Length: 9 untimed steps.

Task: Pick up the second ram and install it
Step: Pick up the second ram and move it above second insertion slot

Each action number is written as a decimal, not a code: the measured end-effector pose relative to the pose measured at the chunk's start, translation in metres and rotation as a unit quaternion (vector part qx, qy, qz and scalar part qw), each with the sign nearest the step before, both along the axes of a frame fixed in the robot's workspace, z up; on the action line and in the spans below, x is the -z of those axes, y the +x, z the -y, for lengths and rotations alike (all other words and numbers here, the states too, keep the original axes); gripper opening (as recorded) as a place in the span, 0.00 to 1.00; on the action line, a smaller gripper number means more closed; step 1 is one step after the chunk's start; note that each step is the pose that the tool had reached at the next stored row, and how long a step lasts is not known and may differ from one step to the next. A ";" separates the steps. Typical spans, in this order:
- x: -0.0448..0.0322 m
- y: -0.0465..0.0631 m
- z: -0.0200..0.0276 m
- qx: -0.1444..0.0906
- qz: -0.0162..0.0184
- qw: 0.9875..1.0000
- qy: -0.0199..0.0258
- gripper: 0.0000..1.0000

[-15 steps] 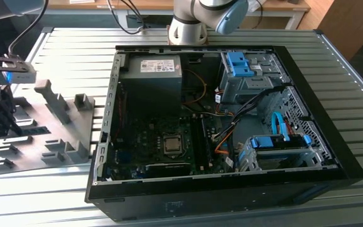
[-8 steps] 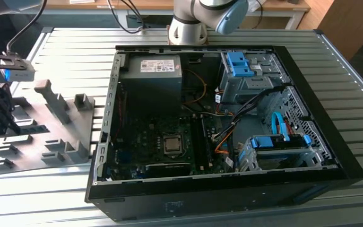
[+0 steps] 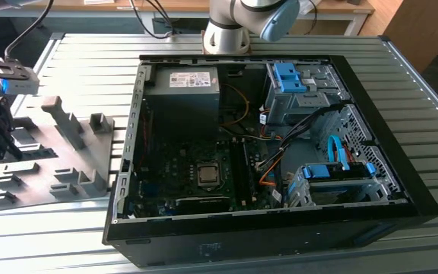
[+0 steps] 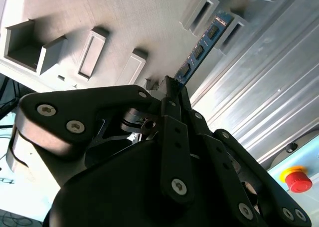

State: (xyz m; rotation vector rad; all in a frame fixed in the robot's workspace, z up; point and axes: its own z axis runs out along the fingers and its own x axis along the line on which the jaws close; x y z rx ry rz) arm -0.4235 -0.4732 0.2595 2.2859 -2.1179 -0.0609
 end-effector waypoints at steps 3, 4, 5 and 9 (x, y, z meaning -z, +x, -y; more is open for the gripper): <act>-0.0027 0.000 0.0000 0.000 0.000 1.000 0.000 0.14; -0.0036 0.000 0.0000 0.000 0.000 1.000 0.000 0.14; -0.0044 0.000 0.0000 0.000 0.000 1.000 0.000 0.14; -0.0082 0.000 0.0000 0.000 0.000 1.000 0.000 0.14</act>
